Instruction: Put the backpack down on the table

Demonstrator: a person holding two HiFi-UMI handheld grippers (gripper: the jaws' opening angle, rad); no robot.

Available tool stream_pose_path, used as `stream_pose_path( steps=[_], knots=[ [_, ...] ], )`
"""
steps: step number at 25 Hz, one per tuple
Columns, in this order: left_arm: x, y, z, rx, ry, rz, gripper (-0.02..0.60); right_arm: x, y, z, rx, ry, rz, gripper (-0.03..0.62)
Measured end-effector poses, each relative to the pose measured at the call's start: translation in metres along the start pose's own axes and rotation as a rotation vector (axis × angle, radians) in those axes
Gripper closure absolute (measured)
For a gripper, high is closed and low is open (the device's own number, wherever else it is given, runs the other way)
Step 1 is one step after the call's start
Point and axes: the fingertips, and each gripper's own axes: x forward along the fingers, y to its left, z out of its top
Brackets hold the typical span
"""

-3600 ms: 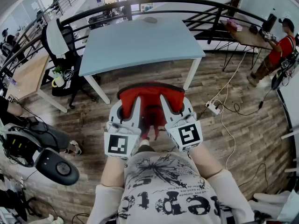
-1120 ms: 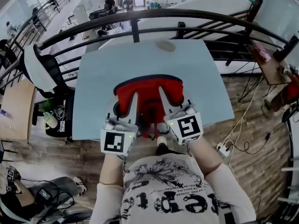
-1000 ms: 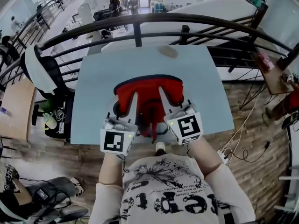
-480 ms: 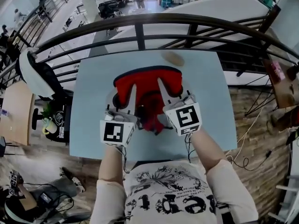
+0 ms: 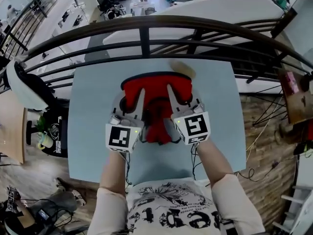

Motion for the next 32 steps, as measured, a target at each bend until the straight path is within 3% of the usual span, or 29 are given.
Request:
stream_pose_path(
  steps=[8,14,20,27,32],
  knots=[
    [0.027,0.021,-0.030,-0.050,0.024,-0.038,0.548,0.030,-0.007,-0.028,-0.003,0.041,-0.033,0.565],
    [0.017,0.006,-0.054,-0.090,0.078,-0.099,0.548,0.020,-0.004,-0.052,0.013,0.078,-0.048,0.562],
    [0.003,0.005,-0.065,-0.119,0.045,-0.107,0.547,0.007,0.014,-0.070,0.051,0.108,-0.074,0.559],
    [-0.029,-0.013,-0.079,-0.165,0.068,-0.133,0.547,-0.020,0.036,-0.085,0.103,0.106,-0.080,0.557],
    [-0.058,-0.034,-0.089,-0.171,0.097,-0.102,0.546,-0.050,0.053,-0.100,0.136,0.134,-0.057,0.551]
  ],
)
